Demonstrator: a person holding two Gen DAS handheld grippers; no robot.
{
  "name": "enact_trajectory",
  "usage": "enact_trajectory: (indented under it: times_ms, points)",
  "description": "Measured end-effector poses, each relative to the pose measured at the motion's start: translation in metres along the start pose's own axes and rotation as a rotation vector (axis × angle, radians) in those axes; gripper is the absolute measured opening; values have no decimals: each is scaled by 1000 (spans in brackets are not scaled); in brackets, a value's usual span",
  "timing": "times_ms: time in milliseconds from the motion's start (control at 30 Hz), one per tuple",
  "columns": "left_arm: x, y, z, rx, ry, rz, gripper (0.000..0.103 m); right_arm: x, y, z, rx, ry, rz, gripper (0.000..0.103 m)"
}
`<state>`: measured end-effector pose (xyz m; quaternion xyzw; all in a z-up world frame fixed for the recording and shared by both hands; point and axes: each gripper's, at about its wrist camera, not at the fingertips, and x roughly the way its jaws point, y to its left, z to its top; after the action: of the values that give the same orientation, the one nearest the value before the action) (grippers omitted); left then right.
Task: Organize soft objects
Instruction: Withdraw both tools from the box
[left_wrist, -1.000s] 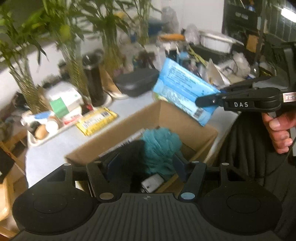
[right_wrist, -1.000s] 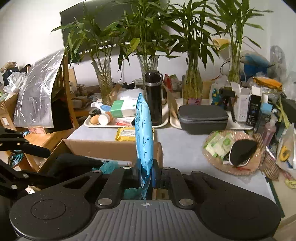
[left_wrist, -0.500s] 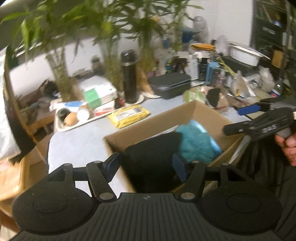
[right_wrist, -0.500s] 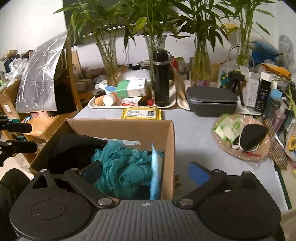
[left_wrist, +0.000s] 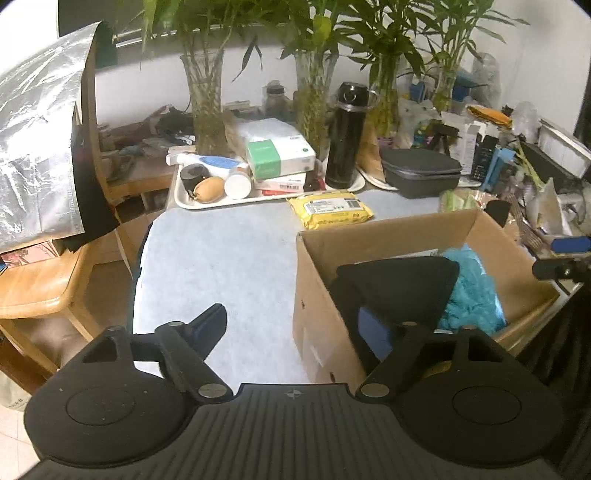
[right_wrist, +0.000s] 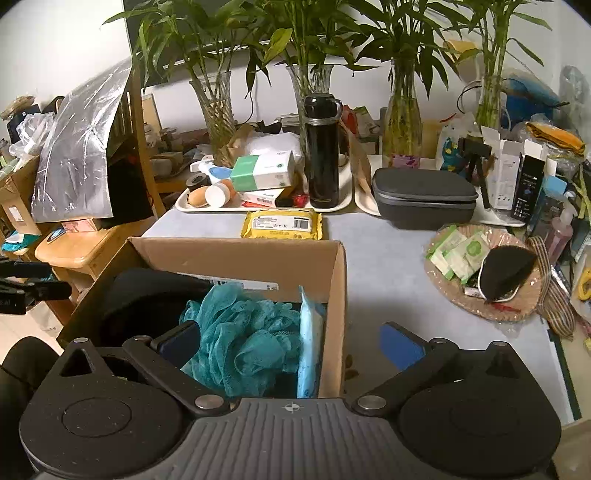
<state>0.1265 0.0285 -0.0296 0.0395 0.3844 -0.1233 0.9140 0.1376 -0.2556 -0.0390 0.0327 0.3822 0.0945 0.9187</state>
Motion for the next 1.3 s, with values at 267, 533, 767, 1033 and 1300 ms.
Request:
enact_trajectory:
  times_ms: [267,533,767,1033,1300]
  points:
    - [11,4,0,-51,15,-22,80,9,-2,7,-4,6,-37,103]
    - [15,10,3,-79,-6,-27,79,18,-10,14,-7,20,-53,103]
    - [21,15,6,-95,-15,-34,79,28,-17,25,-27,60,-80,103]
    - [30,11,10,-40,-4,-25,79,38,-21,39,-58,72,-61,103]
    - [37,16,15,-52,-8,-41,79,52,-31,57,-47,86,-48,103]
